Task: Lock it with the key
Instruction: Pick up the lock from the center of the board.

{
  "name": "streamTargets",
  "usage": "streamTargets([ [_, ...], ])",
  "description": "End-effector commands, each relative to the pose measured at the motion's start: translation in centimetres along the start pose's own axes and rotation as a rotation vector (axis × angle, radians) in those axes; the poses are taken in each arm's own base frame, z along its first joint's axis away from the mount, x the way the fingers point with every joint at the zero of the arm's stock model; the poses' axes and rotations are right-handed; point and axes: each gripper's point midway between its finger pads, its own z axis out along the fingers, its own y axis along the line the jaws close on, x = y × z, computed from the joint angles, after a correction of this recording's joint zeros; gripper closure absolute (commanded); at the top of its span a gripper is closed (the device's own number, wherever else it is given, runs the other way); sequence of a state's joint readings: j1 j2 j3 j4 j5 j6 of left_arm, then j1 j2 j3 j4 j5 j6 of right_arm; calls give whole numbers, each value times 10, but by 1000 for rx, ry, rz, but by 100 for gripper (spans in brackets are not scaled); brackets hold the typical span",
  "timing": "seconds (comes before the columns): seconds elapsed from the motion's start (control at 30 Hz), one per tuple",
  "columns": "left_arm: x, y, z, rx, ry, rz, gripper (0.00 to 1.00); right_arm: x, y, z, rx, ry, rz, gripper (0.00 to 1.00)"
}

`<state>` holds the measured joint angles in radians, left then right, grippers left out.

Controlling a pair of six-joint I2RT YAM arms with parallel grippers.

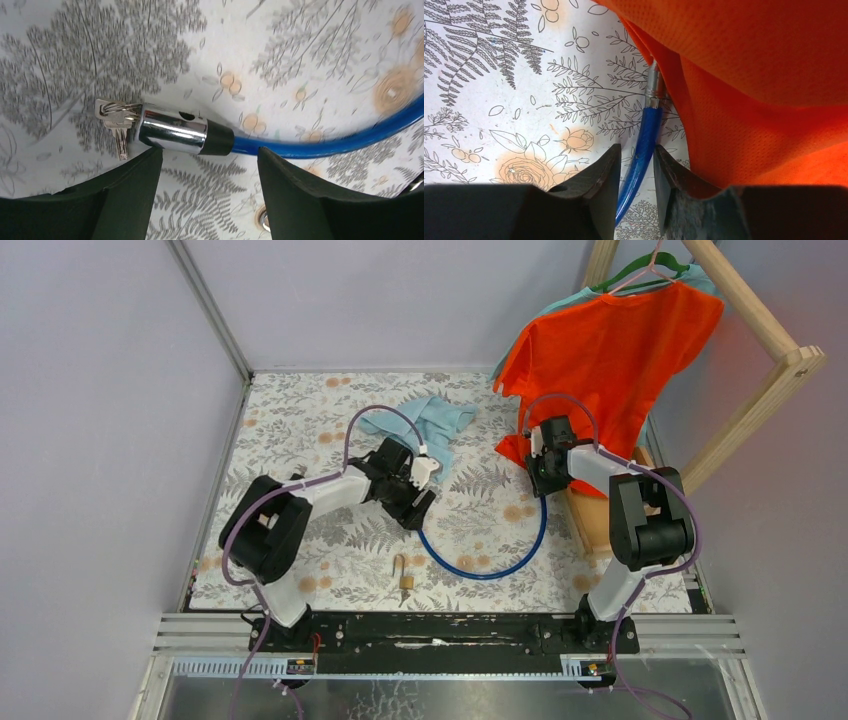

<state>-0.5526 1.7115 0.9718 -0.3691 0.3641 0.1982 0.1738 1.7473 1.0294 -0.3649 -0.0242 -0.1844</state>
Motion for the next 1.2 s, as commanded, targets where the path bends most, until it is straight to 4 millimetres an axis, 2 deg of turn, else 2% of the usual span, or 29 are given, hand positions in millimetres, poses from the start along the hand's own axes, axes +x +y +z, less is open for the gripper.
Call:
streamTargets([
  [0.0, -10, -8, 13, 79, 25, -105, 24, -2, 9, -9, -43, -13, 61, 63],
  [0.17, -17, -11, 22, 132, 47, -148, 24, 0, 11, -15, -48, -28, 69, 64],
  [0.33, -16, -6, 30, 103, 57, -210, 32, 2, 13, -17, -57, -33, 73, 64],
  [0.73, 6, 7, 49, -151, 107, -157, 38, 7, 14, -10, -66, -24, 61, 65],
  [0.9, 7, 7, 51, -205, 116, -148, 42, 6, 13, -12, -56, -29, 56, 65],
  [0.97, 7, 4, 53, -222, 122, -125, 45, 4, 12, -14, -52, -38, 55, 65],
  [1.17, 7, 2, 55, -223, 116, -121, 65, 7, 14, -11, -66, -40, 39, 66],
])
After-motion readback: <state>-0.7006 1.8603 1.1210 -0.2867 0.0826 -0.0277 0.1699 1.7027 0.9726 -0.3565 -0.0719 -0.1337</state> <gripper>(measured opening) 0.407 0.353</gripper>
